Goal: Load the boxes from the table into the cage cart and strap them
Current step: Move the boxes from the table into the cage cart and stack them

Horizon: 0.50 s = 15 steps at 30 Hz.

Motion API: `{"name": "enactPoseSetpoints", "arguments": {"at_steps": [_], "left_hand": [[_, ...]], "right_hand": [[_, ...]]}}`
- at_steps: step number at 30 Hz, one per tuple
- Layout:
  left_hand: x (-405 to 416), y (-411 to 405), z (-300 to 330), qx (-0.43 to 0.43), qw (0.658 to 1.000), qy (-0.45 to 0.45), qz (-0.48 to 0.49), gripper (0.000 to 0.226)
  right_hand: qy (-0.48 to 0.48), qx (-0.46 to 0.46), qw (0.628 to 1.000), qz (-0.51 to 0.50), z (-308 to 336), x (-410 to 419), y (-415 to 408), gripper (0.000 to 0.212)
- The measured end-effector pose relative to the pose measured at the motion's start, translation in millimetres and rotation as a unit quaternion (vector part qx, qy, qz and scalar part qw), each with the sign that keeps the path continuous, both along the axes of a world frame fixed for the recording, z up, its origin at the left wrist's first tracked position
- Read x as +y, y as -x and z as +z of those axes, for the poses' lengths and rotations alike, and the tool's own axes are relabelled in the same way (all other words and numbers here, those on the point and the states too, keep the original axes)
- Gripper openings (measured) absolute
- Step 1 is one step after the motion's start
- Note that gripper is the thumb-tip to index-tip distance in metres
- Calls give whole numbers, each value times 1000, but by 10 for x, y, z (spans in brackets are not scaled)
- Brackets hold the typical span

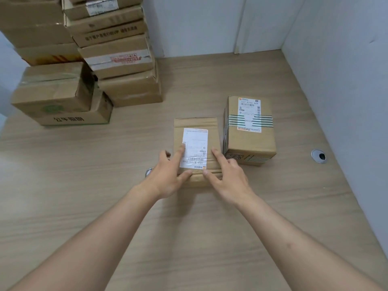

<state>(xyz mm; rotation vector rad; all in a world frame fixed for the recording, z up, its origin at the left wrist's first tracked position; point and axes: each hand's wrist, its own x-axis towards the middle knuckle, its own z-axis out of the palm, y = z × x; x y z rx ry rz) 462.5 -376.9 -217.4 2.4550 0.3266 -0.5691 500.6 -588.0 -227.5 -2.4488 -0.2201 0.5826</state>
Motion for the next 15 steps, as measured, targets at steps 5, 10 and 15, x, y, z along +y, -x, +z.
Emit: {"name": "enactPoseSetpoints", "arguments": {"at_steps": [5,10,15], "left_hand": [[-144,133,19,-35,998,47,3,82],[-92,348,217,-97,993,71,6,81],[-78,634,616,-149,987,64,-12,85]], "right_hand": [[-58,30,997,-31,44,11,155,79],[-83,19,994,-60,329,-35,411,86],[-115,-17,991,-62,764,-69,708,86]]}}
